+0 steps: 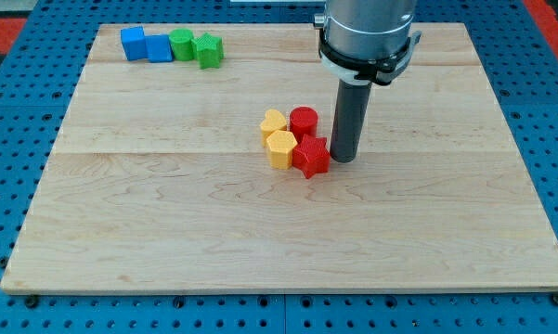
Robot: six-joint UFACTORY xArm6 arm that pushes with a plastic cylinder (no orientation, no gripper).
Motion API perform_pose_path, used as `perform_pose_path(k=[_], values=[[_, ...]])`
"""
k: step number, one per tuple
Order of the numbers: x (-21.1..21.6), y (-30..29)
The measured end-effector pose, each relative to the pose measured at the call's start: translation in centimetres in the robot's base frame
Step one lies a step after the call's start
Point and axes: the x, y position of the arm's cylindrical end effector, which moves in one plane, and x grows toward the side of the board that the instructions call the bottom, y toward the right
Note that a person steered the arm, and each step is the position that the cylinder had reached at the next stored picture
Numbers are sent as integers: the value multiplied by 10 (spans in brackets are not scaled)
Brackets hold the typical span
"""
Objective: Separate the group of blocks
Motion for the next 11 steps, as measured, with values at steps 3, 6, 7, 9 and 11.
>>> perform_pose_path(k=[3, 6, 7, 9, 11], values=[[77, -47], [35, -62], [22, -84], [-53, -35], [-59, -5]])
